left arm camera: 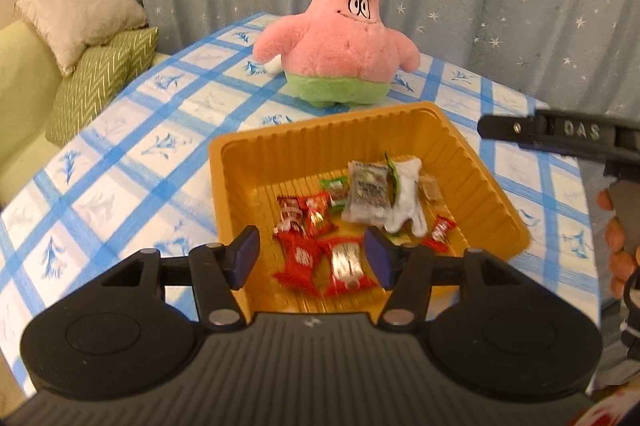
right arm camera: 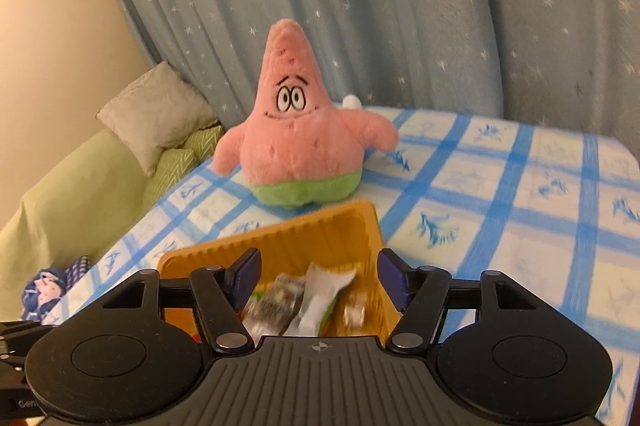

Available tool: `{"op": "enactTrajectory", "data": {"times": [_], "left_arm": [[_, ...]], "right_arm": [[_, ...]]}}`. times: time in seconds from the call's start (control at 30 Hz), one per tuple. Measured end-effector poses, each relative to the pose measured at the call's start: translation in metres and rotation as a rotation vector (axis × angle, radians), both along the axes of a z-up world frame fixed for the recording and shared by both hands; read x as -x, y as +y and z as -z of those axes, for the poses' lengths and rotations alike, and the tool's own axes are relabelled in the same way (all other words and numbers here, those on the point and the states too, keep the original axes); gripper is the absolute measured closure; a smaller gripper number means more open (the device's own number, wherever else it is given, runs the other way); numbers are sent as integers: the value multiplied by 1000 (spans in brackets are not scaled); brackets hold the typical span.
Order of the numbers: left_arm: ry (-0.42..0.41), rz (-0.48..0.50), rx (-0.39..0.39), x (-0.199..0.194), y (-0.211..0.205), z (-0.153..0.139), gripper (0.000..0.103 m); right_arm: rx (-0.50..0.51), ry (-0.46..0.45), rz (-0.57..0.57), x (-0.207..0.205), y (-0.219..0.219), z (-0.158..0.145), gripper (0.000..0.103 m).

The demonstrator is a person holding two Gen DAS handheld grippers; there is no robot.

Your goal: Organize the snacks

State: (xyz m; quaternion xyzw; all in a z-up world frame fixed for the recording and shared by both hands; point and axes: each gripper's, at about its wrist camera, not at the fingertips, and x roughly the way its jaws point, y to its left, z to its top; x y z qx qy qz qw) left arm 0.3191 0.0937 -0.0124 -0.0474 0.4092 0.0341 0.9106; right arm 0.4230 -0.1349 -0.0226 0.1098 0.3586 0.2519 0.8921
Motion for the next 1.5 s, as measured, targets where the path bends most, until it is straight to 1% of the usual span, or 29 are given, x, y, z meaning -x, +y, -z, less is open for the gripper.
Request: {"op": "enactTrajectory", "data": {"times": [0.03, 0.07, 0.13, 0.27, 0.4, 0.6, 0.73, 0.9, 1.03, 1.2, 1.5], "left_arm": [[3, -1, 7, 6, 1, -2, 48], [5, -3, 8, 12, 1, -4, 48], [1, -1, 9, 26, 1, -8, 48], [10, 2, 24, 55, -1, -15, 48], [28, 20, 65, 86, -7, -19, 48], [52, 12, 59, 137, -26, -23, 48], [61, -14, 74, 171, -41, -24, 48], [80, -60, 55, 209, -68, -24, 48], [94, -88, 47, 234, -92, -22, 48], [120, -135, 80, 261, -120, -17, 48], [130, -196, 75, 296, -157, -12, 48]], "right_arm": [[1, 8, 0, 8, -3, -1, 32], [6, 13, 7, 16, -6, -3, 26], [11, 19, 24, 36, -12, -5, 21], [24, 39, 41, 79, -23, -11, 19], [31, 60, 70, 123, -33, -16, 18], [42, 81, 80, 178, -45, -25, 17], [83, 93, 37, 203, -50, -28, 17], [141, 102, -44, 231, -60, -26, 17], [164, 106, -116, 254, -73, -24, 17], [180, 126, -185, 279, -92, -18, 17], [205, 139, -257, 308, -125, -13, 17]]}}
